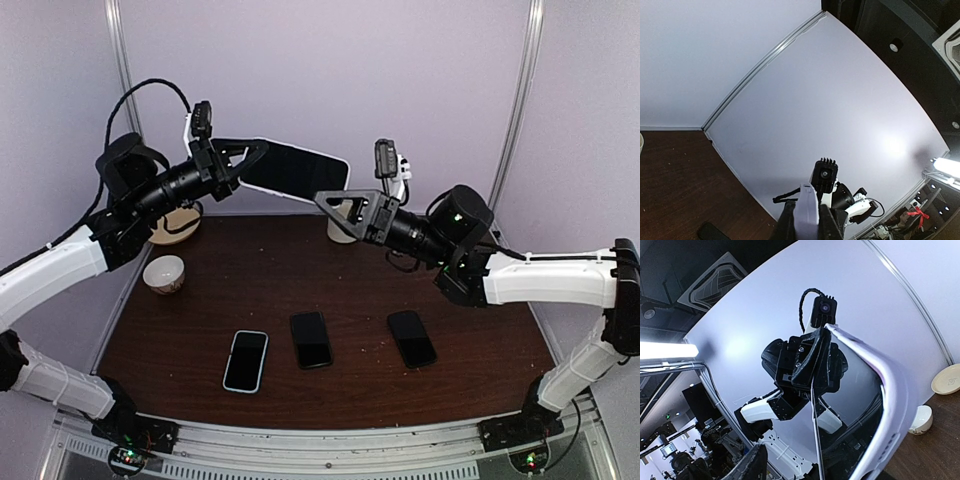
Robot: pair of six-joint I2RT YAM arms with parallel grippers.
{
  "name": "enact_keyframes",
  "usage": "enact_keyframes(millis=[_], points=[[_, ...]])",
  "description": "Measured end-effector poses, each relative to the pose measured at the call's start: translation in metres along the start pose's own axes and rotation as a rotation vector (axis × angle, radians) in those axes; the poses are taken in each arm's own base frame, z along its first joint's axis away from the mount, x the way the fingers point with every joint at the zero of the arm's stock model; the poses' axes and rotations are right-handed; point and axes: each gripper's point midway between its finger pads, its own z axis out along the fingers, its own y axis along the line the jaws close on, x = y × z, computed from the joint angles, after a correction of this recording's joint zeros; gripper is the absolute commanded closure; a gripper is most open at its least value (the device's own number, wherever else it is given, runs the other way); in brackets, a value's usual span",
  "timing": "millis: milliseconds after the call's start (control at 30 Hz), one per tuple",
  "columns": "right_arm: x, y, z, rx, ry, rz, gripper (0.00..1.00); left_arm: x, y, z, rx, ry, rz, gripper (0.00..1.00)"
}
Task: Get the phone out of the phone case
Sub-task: Pass from the left arm to the right
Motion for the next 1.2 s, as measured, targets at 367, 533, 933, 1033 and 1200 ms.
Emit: enact_keyframes(millis=[367,533,933,1033,1200], points=[[-0.014,-0.004,-0.003,0.015,-0.055,0.028,0.57,0.0,-0.001,0.002,0.024,-0.001,-0.022,1.0],[-0.017,-0.009,-0.003,0.034,-0.065,0.037,0.68,0.003,0.001,0.002,0.021,0.003,-0.029,1.0],[-0.012,-0.016,-0.004,0.062,-0.04,0.078,0.95,0.005,0.001,0.0,0.045,-0.001,-0.006,0.95],[-0.011,-0.017,-0.004,0.064,-0.033,0.085,0.98,0.007,0.003,-0.001,0.049,-0.003,0.0,0.79],[-0.002,-0.021,-0.004,0.076,0.01,0.064,1.0,0.014,0.012,-0.003,0.029,0.023,0.02,0.34]])
